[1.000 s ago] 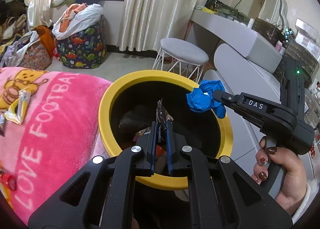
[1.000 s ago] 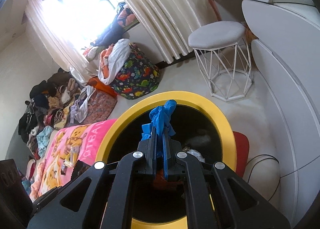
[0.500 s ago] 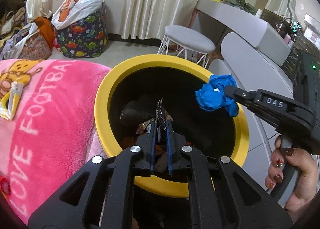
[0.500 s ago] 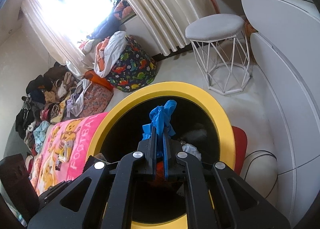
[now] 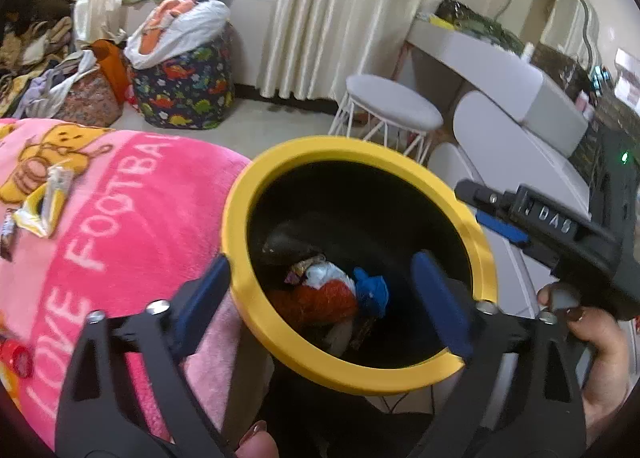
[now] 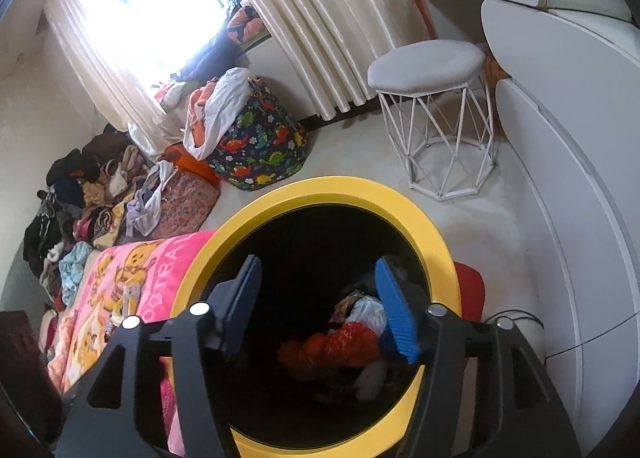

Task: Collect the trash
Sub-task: 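Open the right tool to drop the blue cloth while the left tool releases the wrapper into the bin, then move both tools back over the wrappers on the blanket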

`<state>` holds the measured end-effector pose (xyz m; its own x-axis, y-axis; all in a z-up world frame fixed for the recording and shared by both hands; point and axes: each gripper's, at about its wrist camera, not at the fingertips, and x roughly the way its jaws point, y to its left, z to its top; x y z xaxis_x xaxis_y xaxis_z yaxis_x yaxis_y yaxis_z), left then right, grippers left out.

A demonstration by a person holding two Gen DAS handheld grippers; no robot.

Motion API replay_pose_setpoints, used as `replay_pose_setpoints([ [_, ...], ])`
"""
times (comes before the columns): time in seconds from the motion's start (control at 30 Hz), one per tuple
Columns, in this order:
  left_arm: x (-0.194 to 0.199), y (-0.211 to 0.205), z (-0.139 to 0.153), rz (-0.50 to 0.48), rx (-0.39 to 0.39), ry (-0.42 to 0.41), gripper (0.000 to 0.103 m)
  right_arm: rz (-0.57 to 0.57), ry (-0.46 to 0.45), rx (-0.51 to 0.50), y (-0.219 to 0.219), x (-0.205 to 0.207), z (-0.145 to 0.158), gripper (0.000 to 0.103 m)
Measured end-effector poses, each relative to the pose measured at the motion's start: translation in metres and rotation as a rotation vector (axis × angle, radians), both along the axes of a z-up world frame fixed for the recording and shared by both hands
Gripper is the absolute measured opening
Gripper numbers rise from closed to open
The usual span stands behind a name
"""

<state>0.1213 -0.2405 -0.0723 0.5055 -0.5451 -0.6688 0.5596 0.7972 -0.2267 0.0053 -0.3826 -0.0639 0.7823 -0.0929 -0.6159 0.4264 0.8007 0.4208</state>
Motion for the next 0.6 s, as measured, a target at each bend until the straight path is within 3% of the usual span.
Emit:
replay_pose_setpoints([
  [0.27,-0.005,0.021,0.020,0.067,-0.006,-0.064,0.092,-0.001,0.009,-0.031,0.006,0.002,0.004,0.078],
  [0.6,-0.010,0.050,0.029,0.127,-0.008,-0.091,0.092,0.025,0.007,-0.068,0.019,0.008,0.012,0.081],
])
